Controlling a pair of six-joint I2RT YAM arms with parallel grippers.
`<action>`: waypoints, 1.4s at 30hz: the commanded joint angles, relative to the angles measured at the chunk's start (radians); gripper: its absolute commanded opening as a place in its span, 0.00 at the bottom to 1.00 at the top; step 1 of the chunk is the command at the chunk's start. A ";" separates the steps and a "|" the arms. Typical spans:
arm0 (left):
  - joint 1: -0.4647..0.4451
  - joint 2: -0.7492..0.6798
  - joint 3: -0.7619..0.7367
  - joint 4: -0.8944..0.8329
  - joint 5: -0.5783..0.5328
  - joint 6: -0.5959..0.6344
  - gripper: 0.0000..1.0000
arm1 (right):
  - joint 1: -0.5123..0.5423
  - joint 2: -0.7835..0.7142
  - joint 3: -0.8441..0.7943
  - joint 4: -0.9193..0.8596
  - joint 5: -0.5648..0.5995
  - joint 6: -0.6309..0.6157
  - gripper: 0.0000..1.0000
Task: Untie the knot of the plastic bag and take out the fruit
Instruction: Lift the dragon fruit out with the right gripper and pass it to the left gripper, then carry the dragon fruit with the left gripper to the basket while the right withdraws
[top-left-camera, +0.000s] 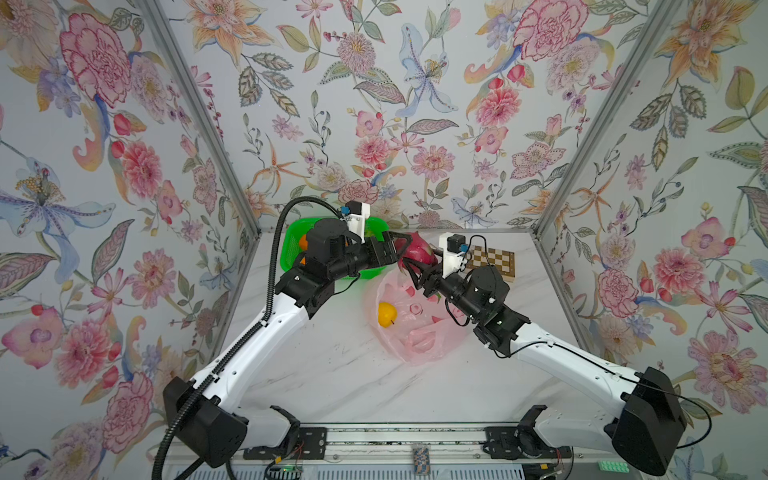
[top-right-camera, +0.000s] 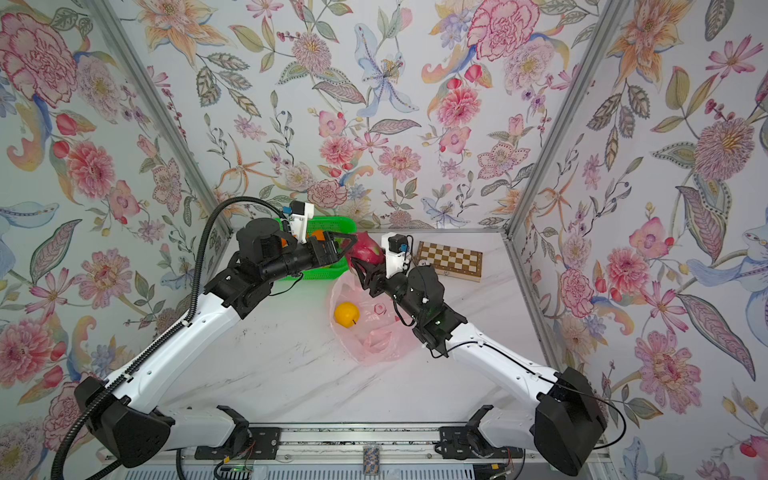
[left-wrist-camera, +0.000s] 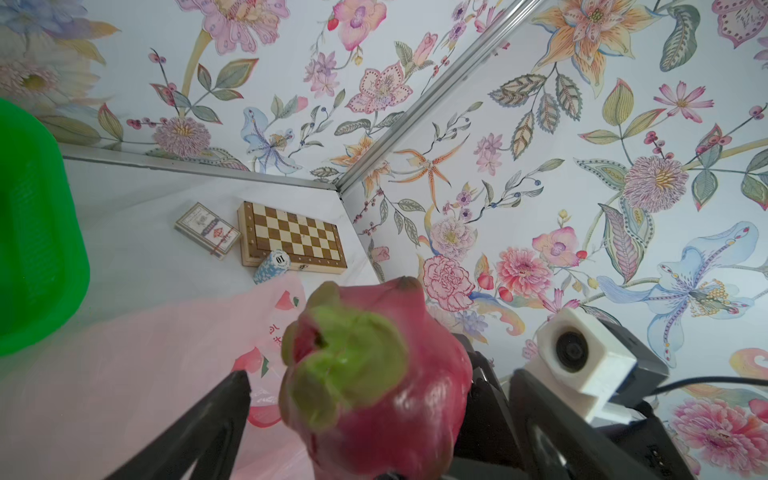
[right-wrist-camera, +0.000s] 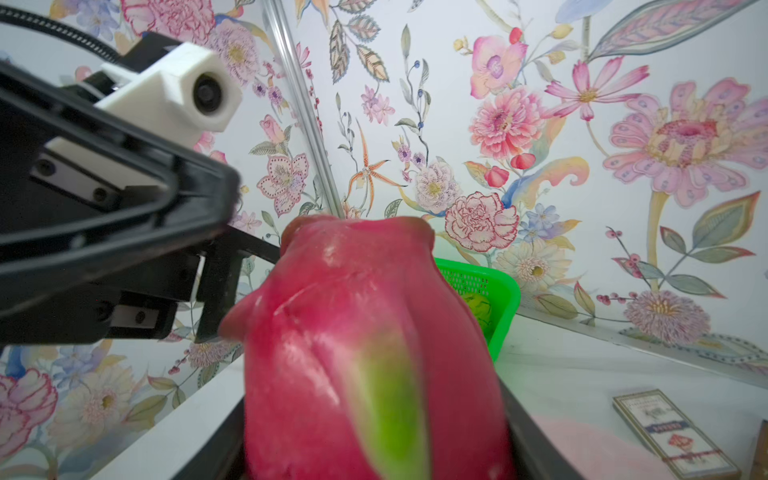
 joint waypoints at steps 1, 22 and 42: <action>-0.017 0.041 0.038 -0.029 0.084 -0.057 0.99 | 0.026 0.010 0.036 0.007 -0.024 -0.105 0.44; -0.009 0.025 0.028 0.013 0.014 0.008 0.52 | 0.065 -0.029 -0.041 0.061 0.040 -0.005 0.84; 0.329 0.346 0.256 -0.035 -0.065 0.041 0.41 | 0.066 -0.123 -0.019 -0.207 0.002 0.150 0.99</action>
